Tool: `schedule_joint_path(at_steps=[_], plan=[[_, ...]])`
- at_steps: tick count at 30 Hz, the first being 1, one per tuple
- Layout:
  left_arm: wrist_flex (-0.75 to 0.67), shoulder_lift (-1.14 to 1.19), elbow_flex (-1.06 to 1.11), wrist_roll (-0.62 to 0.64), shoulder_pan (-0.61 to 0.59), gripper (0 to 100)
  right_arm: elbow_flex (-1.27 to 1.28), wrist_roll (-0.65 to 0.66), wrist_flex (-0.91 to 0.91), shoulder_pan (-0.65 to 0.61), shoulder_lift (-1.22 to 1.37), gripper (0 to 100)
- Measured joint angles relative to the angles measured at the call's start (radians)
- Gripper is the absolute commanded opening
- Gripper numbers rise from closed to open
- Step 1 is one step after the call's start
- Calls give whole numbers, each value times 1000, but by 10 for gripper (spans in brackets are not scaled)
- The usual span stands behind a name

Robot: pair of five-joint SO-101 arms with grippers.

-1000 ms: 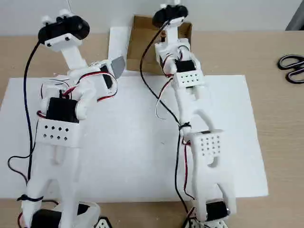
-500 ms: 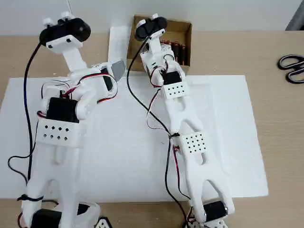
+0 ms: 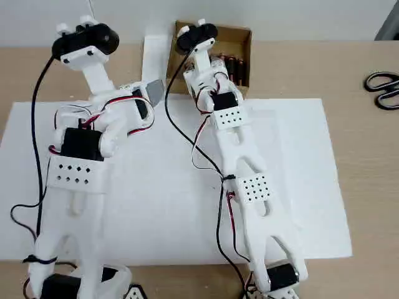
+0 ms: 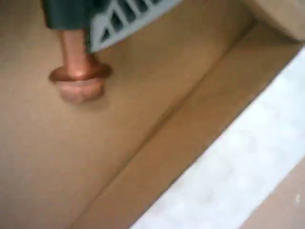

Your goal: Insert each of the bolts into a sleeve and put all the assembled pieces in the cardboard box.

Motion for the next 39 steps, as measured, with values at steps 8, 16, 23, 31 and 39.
schedule_joint_path(at_steps=[8,16,23,31,39], plan=[[0,0,0,0,0,224,-155,0,166,-8,-5,208],[-12,0,-84,-5,0,85,-155,0,440,-8,-152,164],[-12,0,-173,-49,6,6,-155,0,565,0,-310,9],[17,0,-290,-49,34,6,-157,0,792,18,-508,4],[227,0,-414,-49,84,6,-158,-61,1014,32,-695,4]])
